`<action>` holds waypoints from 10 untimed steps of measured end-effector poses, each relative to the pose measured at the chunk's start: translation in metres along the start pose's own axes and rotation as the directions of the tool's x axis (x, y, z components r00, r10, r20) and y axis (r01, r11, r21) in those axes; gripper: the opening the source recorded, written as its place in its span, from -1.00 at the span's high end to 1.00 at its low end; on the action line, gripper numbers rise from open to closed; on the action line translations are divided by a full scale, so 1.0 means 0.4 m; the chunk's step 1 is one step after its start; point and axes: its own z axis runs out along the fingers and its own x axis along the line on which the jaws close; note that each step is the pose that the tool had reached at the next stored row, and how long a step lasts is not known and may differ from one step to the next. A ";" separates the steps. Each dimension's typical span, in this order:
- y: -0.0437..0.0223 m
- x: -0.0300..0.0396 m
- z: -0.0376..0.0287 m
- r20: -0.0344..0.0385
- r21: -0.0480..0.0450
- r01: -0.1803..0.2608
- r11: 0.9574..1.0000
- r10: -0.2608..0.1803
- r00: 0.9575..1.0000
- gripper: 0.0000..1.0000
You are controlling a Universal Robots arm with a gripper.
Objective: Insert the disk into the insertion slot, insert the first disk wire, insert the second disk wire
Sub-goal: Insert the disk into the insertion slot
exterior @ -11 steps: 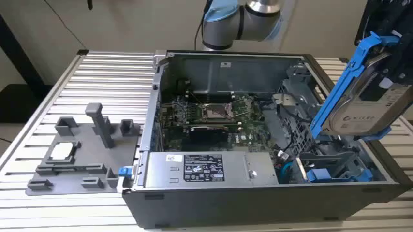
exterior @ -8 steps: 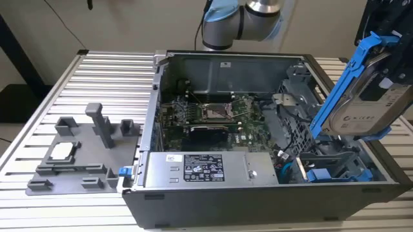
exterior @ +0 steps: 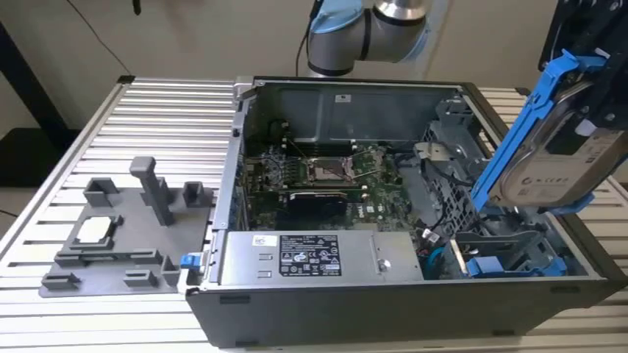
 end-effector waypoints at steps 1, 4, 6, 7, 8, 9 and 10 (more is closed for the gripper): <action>-0.001 0.000 0.002 0.000 0.000 0.000 1.000 0.000 1.000 0.36; -0.003 0.000 0.009 0.000 0.000 0.000 1.000 0.000 1.000 0.36; -0.006 0.000 0.014 0.000 0.000 0.000 1.000 0.000 1.000 0.36; -0.009 0.000 0.016 0.000 -0.001 0.000 1.000 0.000 1.000 0.36; -0.011 0.001 0.017 0.000 -0.003 0.000 1.000 0.000 1.000 0.36; -0.014 0.002 0.018 0.000 -0.005 0.000 1.000 0.000 1.000 0.36; -0.016 0.003 0.020 0.000 -0.006 0.000 1.000 0.000 1.000 0.36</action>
